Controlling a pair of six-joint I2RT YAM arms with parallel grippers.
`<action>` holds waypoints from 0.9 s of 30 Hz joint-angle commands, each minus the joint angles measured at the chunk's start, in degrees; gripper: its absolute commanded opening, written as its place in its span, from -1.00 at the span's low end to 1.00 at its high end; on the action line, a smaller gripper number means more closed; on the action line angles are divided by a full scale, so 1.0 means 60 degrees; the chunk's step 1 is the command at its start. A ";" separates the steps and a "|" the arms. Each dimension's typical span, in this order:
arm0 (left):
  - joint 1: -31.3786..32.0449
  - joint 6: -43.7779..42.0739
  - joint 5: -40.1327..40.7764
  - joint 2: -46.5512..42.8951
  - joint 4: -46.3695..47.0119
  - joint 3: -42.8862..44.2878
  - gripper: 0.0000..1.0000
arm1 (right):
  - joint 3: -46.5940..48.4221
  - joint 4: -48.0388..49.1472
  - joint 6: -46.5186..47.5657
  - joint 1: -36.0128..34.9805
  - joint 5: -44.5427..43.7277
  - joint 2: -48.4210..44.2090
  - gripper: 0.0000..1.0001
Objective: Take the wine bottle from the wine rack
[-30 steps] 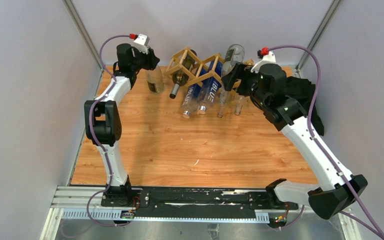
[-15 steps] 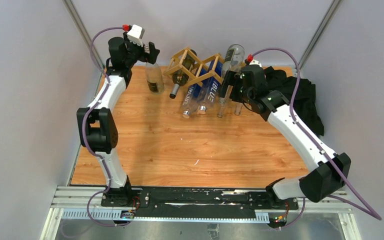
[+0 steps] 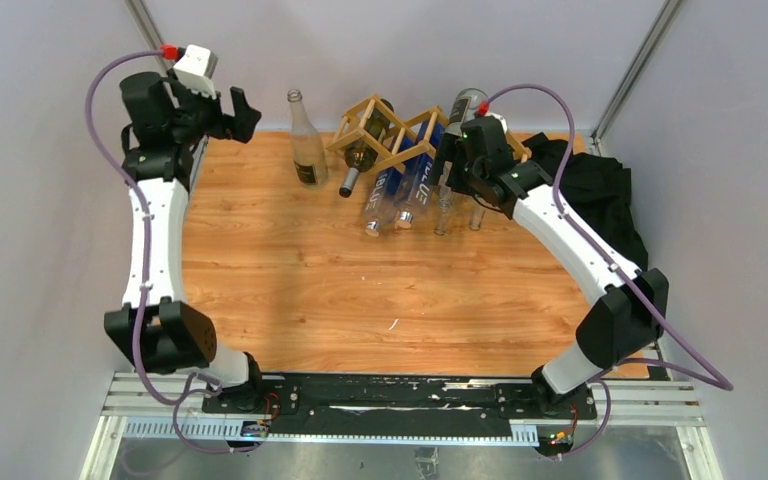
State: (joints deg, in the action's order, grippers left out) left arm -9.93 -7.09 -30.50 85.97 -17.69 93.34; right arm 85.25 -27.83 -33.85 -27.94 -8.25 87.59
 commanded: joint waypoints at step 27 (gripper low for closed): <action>-0.0293 -0.1388 -0.1509 -0.2074 -0.4771 -0.1781 1.00 | -0.0258 0.1262 -0.1089 0.0116 -0.0515 0.1402 -0.13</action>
State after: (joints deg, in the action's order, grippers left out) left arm -11.51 -13.52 -37.58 75.90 -44.51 83.96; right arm 84.82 -22.79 -38.48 -27.88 -11.60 94.96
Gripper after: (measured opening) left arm 0.997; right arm 0.509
